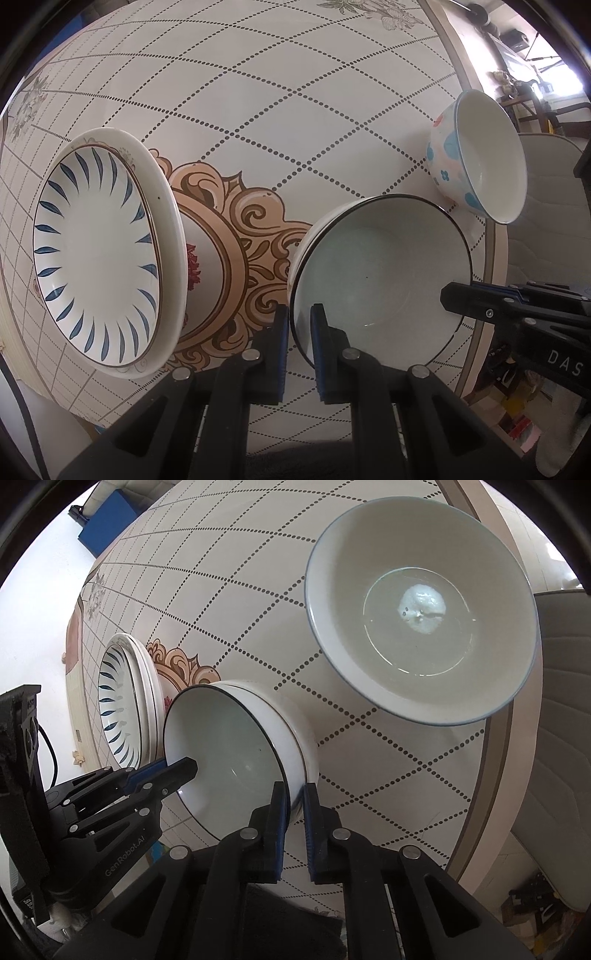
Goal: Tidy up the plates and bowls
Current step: 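Close both grippers on the rim of the blue-dotted bowl, then carry the blue-dotted bowl with both grippers and lower it onto the bowl stack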
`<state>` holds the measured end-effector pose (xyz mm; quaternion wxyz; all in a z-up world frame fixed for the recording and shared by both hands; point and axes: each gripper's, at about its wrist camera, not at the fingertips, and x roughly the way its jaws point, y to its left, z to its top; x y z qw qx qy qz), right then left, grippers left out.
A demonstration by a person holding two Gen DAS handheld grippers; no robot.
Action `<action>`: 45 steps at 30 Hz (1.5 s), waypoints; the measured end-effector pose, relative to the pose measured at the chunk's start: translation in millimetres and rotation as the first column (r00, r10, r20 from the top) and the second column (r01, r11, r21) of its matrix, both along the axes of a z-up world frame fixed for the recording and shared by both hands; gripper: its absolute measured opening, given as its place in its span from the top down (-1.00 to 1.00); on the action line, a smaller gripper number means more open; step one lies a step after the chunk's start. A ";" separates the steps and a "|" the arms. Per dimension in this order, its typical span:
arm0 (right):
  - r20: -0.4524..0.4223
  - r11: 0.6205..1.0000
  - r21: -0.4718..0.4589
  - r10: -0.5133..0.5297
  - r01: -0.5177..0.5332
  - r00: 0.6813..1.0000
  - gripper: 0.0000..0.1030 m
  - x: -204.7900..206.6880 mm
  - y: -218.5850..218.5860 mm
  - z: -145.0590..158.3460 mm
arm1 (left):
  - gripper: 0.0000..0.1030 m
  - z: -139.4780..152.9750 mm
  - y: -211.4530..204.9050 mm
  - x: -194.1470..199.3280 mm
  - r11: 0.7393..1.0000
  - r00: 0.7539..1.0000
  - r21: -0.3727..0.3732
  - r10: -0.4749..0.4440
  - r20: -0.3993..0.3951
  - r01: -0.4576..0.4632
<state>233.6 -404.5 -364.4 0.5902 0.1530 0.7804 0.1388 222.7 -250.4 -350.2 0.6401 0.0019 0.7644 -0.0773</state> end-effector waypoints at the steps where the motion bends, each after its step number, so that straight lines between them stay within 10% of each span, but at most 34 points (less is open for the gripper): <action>1: 0.005 1.000 0.006 -0.003 0.003 1.000 0.80 -0.7 -1.2 0.3 | 0.80 2.1 0.7 0.7 1.000 1.000 0.000 0.004 0.005 -0.004; 6: 0.056 0.996 0.068 -0.055 0.051 0.997 0.80 -4.9 -17.2 11.6 | 0.79 33.5 4.1 2.9 0.999 0.996 -0.011 0.032 0.085 -0.032; 10: 0.163 0.992 0.051 -0.125 0.118 0.979 0.70 -2.6 -50.5 39.1 | 0.37 67.2 -0.6 19.5 0.998 0.981 -0.038 0.064 0.184 -0.058; 14: 0.271 0.980 -0.059 -0.170 0.192 0.948 -0.42 6.2 -89.8 56.6 | 0.00 77.5 -19.4 53.8 0.997 0.976 -0.071 0.058 0.209 -0.044; 15: 0.286 0.975 -0.065 -0.186 0.213 0.940 -0.44 9.1 -99.2 56.9 | 0.00 76.7 -25.4 63.7 0.997 0.977 -0.073 0.054 0.207 -0.039; 28: 0.198 0.926 0.001 -0.370 0.378 0.908 -0.37 48.2 -140.2 -1.9 | 0.00 7.9 -127.4 126.7 0.984 0.983 -0.016 -0.176 0.058 0.177; 33: 0.150 0.925 0.008 -0.377 0.380 0.914 -0.10 54.8 -138.8 -17.8 | 0.49 -17.0 -147.9 127.1 0.972 0.972 0.008 -0.236 0.010 0.236; 39: 0.087 0.930 0.011 -0.367 0.368 0.926 0.71 56.9 -130.7 -37.2 | 0.73 -21.1 -149.2 126.6 0.970 0.970 0.030 -0.243 0.025 0.242; 45: 0.117 0.938 -0.028 -0.340 0.345 0.933 0.78 58.1 -123.0 -35.4 | 0.79 -13.8 -143.3 123.7 0.976 0.975 0.019 -0.219 0.029 0.219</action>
